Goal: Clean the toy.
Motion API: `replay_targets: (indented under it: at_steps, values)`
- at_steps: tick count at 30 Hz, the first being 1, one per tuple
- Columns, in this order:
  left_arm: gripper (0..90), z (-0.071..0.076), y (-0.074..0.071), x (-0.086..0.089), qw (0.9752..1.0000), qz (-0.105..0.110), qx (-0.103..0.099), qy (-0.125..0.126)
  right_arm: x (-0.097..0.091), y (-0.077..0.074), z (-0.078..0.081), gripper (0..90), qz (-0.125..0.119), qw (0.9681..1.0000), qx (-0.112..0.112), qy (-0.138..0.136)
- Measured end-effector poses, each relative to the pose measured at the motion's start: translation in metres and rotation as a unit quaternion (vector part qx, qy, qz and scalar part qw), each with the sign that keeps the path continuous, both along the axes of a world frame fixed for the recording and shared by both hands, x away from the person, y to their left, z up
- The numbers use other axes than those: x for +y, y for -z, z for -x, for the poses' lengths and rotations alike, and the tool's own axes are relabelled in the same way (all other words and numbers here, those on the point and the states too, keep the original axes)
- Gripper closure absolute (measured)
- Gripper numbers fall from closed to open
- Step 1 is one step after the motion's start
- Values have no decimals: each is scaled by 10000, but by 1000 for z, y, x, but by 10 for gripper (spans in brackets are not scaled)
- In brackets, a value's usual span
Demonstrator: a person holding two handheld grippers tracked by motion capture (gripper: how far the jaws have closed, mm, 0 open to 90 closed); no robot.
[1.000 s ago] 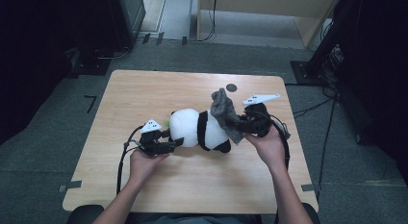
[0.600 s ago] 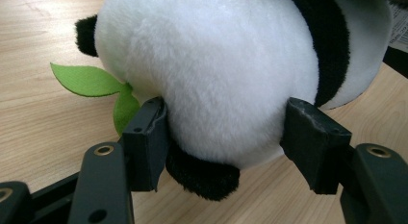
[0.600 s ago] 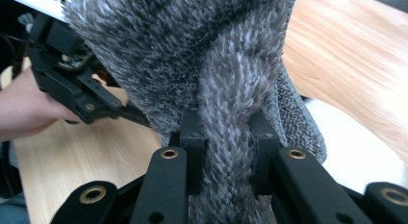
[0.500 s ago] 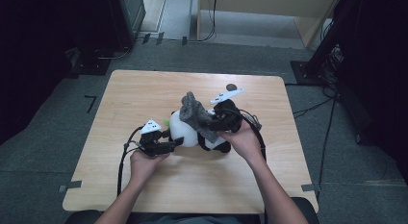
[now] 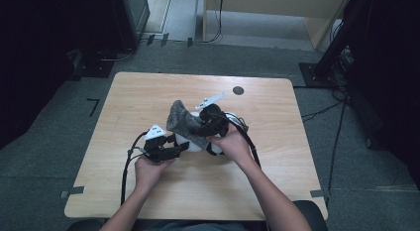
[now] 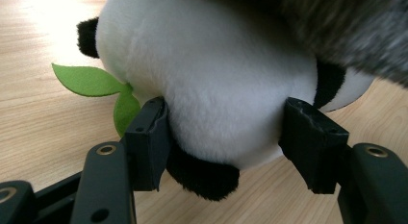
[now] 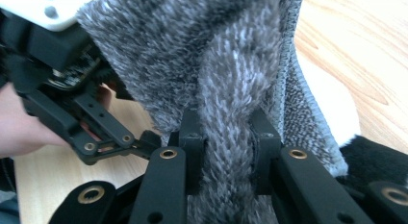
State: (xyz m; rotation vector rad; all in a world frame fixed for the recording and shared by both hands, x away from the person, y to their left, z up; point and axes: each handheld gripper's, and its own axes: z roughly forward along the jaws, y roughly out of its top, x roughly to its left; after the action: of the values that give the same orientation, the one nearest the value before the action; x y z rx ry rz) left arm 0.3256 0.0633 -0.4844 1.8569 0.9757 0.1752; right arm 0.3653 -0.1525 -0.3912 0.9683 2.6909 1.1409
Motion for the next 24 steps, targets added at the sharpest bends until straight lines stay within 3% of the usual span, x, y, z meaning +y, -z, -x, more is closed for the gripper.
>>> replay_targets:
  at_steps: [7,24]
  values:
    - [379,0,0,0,10000,-21,4,8,-6,7,-1,733,-99,9999,74,49]
    - [390,-1,-1,0,9999,-74,95,14,-50,-6,5,734,-31,9991,18,419]
